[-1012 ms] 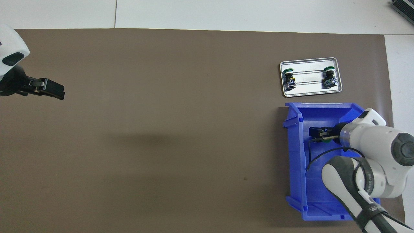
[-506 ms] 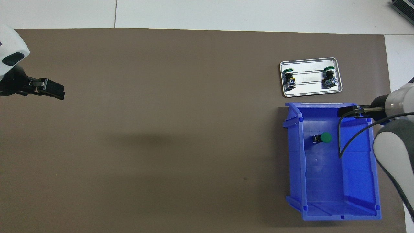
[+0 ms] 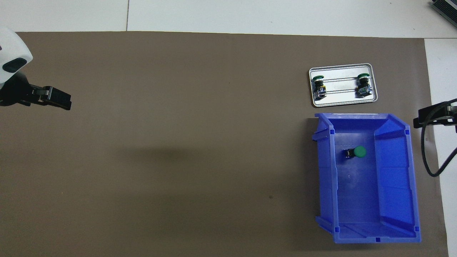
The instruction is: Place and press button with both arms
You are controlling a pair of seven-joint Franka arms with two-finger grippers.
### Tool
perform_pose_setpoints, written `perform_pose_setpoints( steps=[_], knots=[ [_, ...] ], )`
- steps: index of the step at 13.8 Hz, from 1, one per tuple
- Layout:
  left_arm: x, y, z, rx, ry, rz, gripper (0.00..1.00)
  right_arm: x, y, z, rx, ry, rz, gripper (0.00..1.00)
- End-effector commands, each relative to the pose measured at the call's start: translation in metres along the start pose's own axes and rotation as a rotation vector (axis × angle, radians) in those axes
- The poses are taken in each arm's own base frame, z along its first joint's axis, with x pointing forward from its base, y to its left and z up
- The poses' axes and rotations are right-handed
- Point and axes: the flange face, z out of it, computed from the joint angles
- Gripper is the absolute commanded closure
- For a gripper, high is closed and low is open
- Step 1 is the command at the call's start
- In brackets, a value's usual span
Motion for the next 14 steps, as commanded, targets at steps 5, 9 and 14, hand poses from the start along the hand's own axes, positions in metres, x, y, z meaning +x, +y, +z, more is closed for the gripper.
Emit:
perform_pose_setpoints(
  steps=[5,9,14],
  knots=[
    [-0.009,-0.001,-0.001,0.021,-0.001,0.002,0.0,-0.002,0.016,0.019,-0.073,-0.005,-0.11,0.0],
    [-0.009,-0.001,-0.001,0.021,-0.001,0.002,0.0,0.002,-0.003,0.006,-0.091,0.058,-0.131,0.0],
    [-0.009,-0.001,-0.001,0.021,-0.001,0.002,0.0,0.002,-0.028,-0.006,-0.002,0.087,-0.036,0.0]
  ],
)
